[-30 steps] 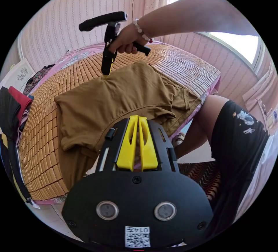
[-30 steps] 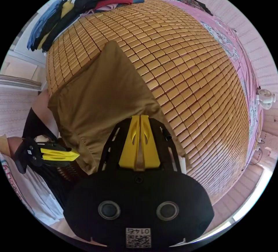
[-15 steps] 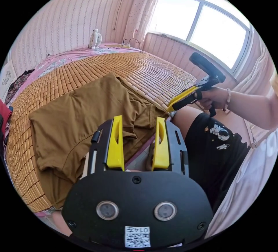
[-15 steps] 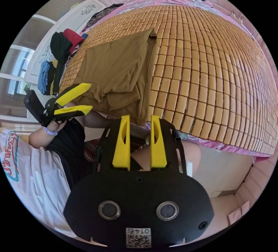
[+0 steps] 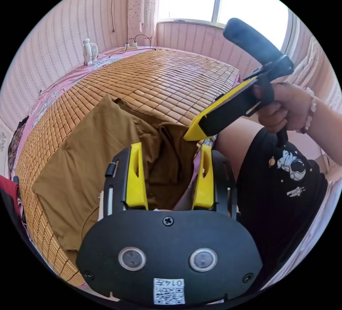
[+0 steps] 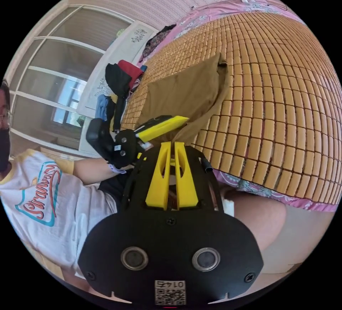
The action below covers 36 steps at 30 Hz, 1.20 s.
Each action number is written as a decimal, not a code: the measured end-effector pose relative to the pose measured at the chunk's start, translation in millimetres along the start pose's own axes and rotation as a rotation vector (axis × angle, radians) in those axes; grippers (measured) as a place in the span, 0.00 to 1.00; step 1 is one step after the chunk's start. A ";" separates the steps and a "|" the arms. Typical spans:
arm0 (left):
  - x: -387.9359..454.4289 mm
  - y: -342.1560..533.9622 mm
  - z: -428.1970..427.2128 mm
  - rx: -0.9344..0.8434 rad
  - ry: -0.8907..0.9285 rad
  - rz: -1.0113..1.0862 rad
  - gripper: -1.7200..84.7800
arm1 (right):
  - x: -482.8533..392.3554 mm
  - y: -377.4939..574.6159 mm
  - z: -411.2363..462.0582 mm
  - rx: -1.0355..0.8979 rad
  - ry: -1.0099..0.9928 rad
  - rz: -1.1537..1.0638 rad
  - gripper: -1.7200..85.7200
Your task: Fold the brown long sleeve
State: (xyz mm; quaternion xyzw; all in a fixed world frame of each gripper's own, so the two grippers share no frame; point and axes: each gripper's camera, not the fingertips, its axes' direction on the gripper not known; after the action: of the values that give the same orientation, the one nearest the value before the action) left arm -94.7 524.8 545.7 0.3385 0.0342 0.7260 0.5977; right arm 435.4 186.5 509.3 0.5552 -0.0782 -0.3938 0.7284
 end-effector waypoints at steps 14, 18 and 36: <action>-0.4 31.7 -27.5 -0.042 0.058 0.017 0.01 | 88.8 32.1 -45.3 0.340 0.113 0.244 0.19; -0.9 42.2 -52.1 -0.017 0.058 0.045 0.01 | 97.2 8.3 -33.8 0.383 0.110 0.268 0.10; -75.1 -4.6 -132.3 0.382 0.136 -0.140 0.02 | -20.5 -37.7 -109.4 0.439 0.229 0.003 0.05</action>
State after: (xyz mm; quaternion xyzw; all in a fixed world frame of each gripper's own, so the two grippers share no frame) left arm -157.0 506.2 408.0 0.3927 0.2349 0.6840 0.5681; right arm 463.4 279.1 442.5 0.7410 -0.0797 -0.3010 0.5949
